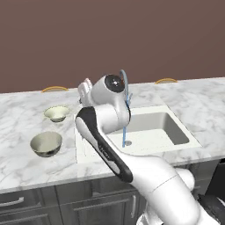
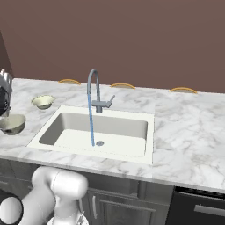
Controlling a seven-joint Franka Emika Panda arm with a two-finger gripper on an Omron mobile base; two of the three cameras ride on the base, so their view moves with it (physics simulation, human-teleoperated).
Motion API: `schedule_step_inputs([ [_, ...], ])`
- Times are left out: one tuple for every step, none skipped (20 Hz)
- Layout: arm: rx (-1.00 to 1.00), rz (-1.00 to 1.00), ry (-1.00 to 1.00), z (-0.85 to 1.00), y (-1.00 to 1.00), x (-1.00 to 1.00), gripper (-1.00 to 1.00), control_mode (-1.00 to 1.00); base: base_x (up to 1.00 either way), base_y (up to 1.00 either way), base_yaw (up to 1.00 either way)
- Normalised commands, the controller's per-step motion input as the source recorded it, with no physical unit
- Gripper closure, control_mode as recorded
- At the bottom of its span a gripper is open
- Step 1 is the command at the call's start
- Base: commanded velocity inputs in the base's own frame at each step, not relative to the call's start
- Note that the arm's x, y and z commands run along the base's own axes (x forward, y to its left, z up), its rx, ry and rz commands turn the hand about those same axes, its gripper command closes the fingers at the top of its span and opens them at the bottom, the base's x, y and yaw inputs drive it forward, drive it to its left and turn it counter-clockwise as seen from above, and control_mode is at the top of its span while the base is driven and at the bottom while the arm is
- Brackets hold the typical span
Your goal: Rinse each bowl for a few seconds and place them down in the sink or on the counter.
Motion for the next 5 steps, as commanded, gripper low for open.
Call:
schedule_step_inputs([
  [0.08, 0.06, -0.08, 1.00, -0.91, -0.50, -1.00, -1.00, 0.00, 0.00, 0.00],
  [0.09, 0.06, -0.07, 1.00, -0.90, -0.50, -1.00, -1.00, 0.00, 0.00, 0.00],
  [0.09, 0.06, -0.08, 1.00, -0.89, -0.53, -1.00, -1.00, 0.00, 0.00, 0.00],
  [0.10, 0.06, -0.07, 1.00, -0.90, -0.55, -1.00, -1.00, 0.00, 0.00, 0.00],
  [0.10, 0.06, -0.07, 1.00, -0.90, -0.58, -1.00, -1.00, 0.00, 0.00, 0.00],
])
